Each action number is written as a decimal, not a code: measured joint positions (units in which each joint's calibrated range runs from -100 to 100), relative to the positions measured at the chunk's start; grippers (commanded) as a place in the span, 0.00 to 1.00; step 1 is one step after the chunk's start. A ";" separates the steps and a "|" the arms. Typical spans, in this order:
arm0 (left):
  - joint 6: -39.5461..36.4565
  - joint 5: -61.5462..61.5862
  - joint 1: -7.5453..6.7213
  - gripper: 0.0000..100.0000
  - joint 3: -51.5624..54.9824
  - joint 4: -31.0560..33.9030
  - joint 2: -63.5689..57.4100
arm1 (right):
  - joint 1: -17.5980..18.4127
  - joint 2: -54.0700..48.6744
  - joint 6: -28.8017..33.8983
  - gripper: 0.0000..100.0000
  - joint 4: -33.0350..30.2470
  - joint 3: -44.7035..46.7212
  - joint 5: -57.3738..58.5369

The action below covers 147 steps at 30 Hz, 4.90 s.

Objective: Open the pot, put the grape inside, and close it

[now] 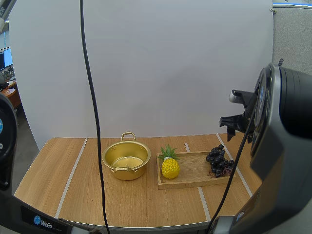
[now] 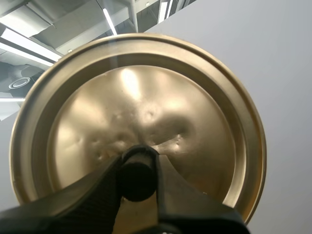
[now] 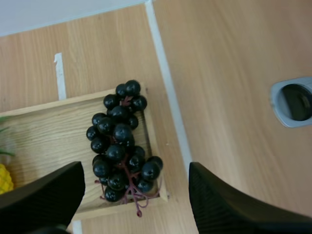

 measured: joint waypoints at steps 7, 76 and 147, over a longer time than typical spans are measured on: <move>0.00 0.00 0.00 0.00 0.00 0.00 0.00 | 0.00 10.04 -7.63 1.00 7.76 0.00 -0.54; 0.00 0.00 0.00 0.00 0.00 0.00 0.00 | 7.31 31.27 -4.41 1.00 0.44 -0.29 -17.08; 0.00 0.00 0.00 0.00 0.00 0.00 0.00 | 8.13 -25.49 -22.74 0.00 34.97 -0.29 1.18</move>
